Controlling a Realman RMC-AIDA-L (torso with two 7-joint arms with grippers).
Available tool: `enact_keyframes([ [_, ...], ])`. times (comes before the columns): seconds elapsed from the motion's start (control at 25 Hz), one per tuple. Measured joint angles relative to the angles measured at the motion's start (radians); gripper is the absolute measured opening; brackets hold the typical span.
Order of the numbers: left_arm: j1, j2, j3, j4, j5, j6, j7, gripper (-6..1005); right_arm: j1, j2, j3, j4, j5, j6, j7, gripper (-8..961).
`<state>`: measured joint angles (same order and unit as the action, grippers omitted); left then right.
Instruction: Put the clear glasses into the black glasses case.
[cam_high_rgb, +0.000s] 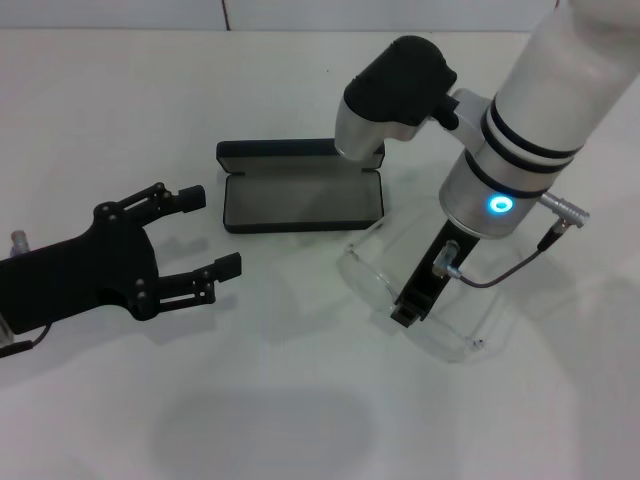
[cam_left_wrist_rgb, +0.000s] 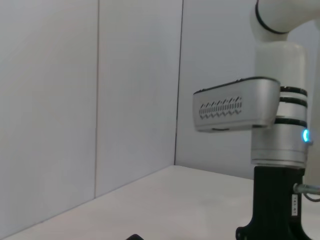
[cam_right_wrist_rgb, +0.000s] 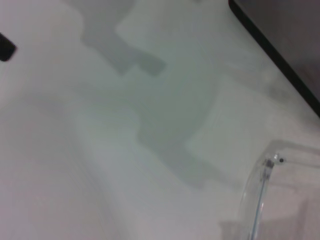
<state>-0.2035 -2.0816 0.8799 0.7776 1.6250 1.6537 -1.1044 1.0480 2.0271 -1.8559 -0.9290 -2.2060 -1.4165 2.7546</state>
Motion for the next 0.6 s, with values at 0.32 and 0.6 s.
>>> enact_keyframes([
  [0.32,0.002,0.000,-0.051,-0.002,-0.007,0.007,0.000,888,-0.104,0.000,0.123,-0.228,-0.107,-0.093,0.009,131],
  [0.6,0.003,0.000,-0.067,0.002,-0.031,0.009,-0.003,888,-0.232,-0.008,0.235,-0.460,-0.121,-0.146,-0.001,99],
])
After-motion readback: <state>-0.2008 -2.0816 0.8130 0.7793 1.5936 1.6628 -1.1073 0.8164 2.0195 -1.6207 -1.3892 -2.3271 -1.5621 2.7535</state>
